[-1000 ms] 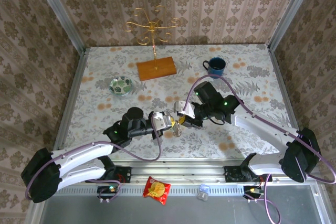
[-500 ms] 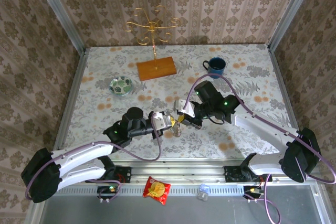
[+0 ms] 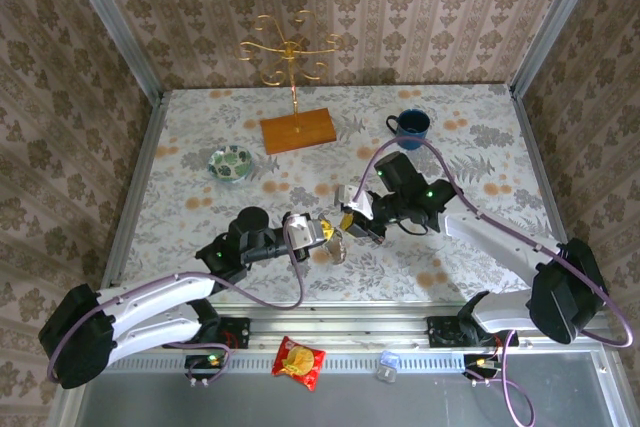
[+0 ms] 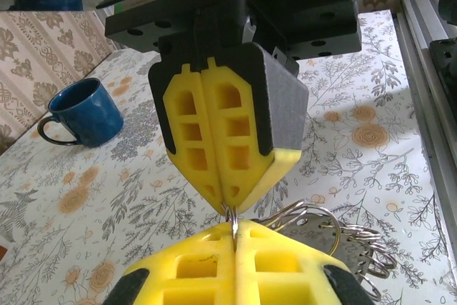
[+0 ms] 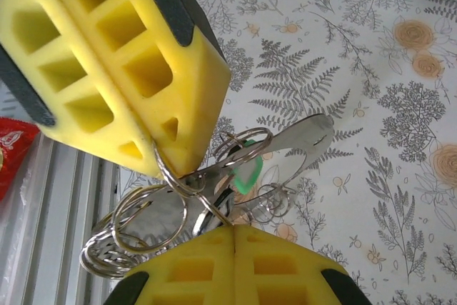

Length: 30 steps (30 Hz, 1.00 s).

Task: Put the keys on the keyring

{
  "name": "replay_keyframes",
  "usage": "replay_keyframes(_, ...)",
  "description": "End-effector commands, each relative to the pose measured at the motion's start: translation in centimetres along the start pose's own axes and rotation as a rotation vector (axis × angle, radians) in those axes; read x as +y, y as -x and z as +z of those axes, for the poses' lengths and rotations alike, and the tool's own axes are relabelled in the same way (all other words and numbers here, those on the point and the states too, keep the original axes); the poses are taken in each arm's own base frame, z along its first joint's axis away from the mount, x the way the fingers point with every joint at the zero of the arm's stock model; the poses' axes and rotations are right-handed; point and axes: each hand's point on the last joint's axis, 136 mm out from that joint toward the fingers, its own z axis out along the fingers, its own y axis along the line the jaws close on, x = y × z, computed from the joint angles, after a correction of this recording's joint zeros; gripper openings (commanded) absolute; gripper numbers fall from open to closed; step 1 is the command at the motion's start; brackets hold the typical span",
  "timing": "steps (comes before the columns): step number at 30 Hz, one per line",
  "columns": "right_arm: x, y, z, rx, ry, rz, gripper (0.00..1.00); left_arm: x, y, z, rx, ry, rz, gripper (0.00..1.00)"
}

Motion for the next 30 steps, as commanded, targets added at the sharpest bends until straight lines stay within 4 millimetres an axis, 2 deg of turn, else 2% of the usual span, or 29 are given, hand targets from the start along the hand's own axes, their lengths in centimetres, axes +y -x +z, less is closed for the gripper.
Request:
replay_keyframes(1,0.7,2.1,-1.5,-0.108,-0.009,-0.054,0.19,0.2,1.5,-0.2,-0.074,0.007,-0.002,0.00)
replay_keyframes(2,0.8,2.4,-1.7,-0.124,-0.012,-0.064,0.25,0.2,1.6,-0.2,-0.079,0.006,-0.003,0.00)
replay_keyframes(4,0.8,2.9,-2.0,-0.146,-0.017,-0.075,0.28,0.1,1.7,-0.2,-0.088,0.001,-0.008,0.00)
replay_keyframes(21,1.1,2.3,0.1,-0.129,0.038,-0.080,0.27,0.3,2.2,-0.3,-0.140,0.012,-0.035,0.00)
replay_keyframes(24,1.1,2.5,0.3,-0.137,0.039,-0.084,0.23,0.2,2.1,-0.2,-0.143,0.004,-0.036,0.00)
replay_keyframes(26,1.1,2.7,0.3,-0.148,0.044,-0.087,0.14,0.3,2.2,-0.1,-0.147,0.004,-0.035,0.00)
replay_keyframes(28,1.1,2.9,0.2,-0.154,0.046,-0.093,0.00,0.5,2.1,-0.1,-0.143,0.010,-0.041,0.00)
replay_keyframes(30,1.1,3.0,0.0,-0.154,0.039,-0.106,0.00,0.9,1.8,-0.1,-0.127,0.028,-0.046,0.00)
